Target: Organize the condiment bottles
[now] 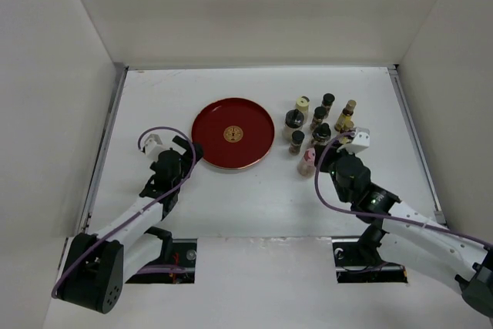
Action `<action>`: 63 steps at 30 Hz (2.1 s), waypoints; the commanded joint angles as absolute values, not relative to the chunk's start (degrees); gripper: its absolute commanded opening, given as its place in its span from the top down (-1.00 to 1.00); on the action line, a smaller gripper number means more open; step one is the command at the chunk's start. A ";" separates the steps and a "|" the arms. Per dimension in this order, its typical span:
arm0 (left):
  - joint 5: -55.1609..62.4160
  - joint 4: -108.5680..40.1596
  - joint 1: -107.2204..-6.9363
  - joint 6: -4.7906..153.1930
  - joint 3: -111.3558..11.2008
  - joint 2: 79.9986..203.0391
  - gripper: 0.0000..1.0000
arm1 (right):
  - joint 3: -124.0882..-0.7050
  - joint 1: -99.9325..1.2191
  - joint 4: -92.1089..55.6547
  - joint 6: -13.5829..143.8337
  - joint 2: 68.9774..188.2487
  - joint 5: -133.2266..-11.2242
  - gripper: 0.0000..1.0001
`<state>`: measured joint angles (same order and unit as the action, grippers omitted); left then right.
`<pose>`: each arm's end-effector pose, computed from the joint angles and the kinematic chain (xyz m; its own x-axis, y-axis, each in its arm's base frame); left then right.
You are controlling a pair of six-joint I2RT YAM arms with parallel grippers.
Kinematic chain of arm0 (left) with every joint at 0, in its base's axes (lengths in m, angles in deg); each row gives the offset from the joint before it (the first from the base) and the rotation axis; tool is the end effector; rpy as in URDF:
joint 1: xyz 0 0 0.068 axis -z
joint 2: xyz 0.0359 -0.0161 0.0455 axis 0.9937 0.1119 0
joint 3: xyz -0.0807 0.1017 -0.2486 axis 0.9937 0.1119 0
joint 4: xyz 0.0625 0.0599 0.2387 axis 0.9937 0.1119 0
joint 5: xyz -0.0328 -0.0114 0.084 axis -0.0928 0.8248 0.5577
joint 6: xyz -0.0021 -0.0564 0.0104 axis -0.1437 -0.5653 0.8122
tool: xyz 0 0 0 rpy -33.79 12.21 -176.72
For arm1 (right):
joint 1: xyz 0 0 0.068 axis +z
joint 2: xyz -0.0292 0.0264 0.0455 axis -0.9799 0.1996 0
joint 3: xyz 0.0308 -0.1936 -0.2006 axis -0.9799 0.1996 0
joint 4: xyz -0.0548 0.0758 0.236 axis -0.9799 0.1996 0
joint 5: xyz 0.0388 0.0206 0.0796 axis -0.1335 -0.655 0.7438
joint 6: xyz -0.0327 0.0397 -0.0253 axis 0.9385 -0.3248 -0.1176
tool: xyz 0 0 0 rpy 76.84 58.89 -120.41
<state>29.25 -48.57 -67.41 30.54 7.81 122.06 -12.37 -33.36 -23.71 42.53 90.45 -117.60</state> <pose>0.1827 -0.0404 0.1780 -0.2383 -0.7474 -0.6202 -0.3323 0.6628 -0.6711 0.1365 0.1018 0.2627 -0.2003 0.3491 -0.9154 -0.0464 0.9299 0.3648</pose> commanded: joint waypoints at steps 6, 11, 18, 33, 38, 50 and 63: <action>28.59 -53.28 -67.19 30.59 7.06 121.75 -1.00 | -21.12 -31.68 -12.68 42.23 95.07 -121.97 0.67; 29.90 -53.54 -67.10 30.59 7.94 120.08 -1.00 | -22.97 -31.07 -8.64 43.38 96.49 -122.05 0.73; 29.03 -53.72 -67.63 30.06 8.29 119.99 -1.00 | -22.01 -33.00 -8.27 43.11 99.56 -120.21 -0.38; 27.18 -54.86 -68.59 29.53 8.64 120.78 -1.00 | -23.59 -36.87 -13.20 45.48 110.19 -113.70 -0.56; 26.12 -54.95 -68.68 29.44 8.20 121.57 -1.00 | -23.59 -37.48 -15.92 46.36 112.30 -113.62 -0.47; 25.95 -55.30 -69.03 29.36 8.38 122.27 -1.00 | -25.96 -33.36 -16.28 49.00 110.39 -117.66 0.05; 27.18 -55.30 -69.65 28.74 9.26 121.57 -1.00 | -49.13 -27.82 -29.71 49.79 130.29 -101.58 0.14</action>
<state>26.57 -52.53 -68.90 29.38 8.25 122.12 -42.90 -28.16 -21.30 48.63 122.43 -107.02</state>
